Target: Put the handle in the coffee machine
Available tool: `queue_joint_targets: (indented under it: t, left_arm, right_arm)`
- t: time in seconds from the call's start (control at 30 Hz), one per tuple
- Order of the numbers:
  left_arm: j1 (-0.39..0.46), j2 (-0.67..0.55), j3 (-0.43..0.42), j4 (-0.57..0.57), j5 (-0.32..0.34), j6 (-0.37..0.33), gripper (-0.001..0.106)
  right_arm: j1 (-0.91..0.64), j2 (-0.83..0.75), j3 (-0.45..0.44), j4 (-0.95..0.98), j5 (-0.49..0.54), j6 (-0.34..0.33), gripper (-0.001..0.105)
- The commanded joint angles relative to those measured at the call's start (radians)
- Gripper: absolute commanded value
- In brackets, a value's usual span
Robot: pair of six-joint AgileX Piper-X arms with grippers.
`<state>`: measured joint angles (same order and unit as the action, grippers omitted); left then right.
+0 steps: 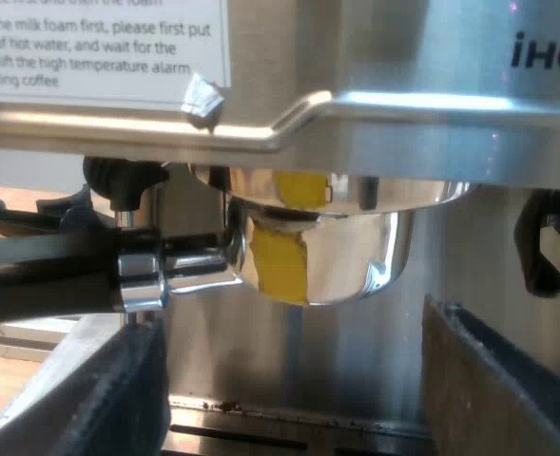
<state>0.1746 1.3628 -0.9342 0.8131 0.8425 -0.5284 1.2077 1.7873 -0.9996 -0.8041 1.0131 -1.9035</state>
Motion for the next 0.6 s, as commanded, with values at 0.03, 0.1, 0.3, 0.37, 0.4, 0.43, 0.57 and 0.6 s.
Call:
queue_joint_targets:
  t: [0.03,0.1,0.3,0.37,0.4,0.43,0.57,0.6]
  left_arm:
    - [-0.005,-0.010,-0.014,-0.033,0.076,-0.032,0.001]
    - [-0.005,-0.010,-0.014,-0.047,0.081,-0.032,0.001]
    - [-0.005,-0.010,-0.014,-0.089,0.099,-0.046,0.001]
    - [-0.005,-0.010,-0.014,-0.102,0.099,-0.051,0.001]
    - [-0.005,-0.010,-0.014,-0.109,0.104,-0.051,0.001]
    - [-0.005,-0.010,-0.014,-0.112,0.107,-0.051,0.001]
    - [-0.005,-0.010,-0.014,-0.143,0.136,-0.119,0.001]
    - [-0.005,-0.010,-0.014,-0.147,0.139,-0.156,0.001]
  right_arm:
    - [-0.006,-0.002,-0.003,-0.015,-0.008,-0.009,0.059]
    - [-0.006,-0.002,-0.003,-0.015,-0.008,-0.009,0.059]
    - [-0.006,-0.002,-0.003,-0.015,-0.008,-0.009,0.059]
    - [-0.006,-0.002,-0.003,-0.015,-0.008,-0.009,0.059]
    - [-0.006,-0.002,-0.003,-0.015,-0.008,-0.009,0.059]
    - [-0.006,-0.002,-0.003,-0.015,-0.008,-0.007,0.059]
    - [-0.006,-0.002,-0.003,-0.015,-0.008,-0.007,0.059]
    - [-0.006,-0.002,-0.003,-0.015,-0.008,-0.007,0.059]
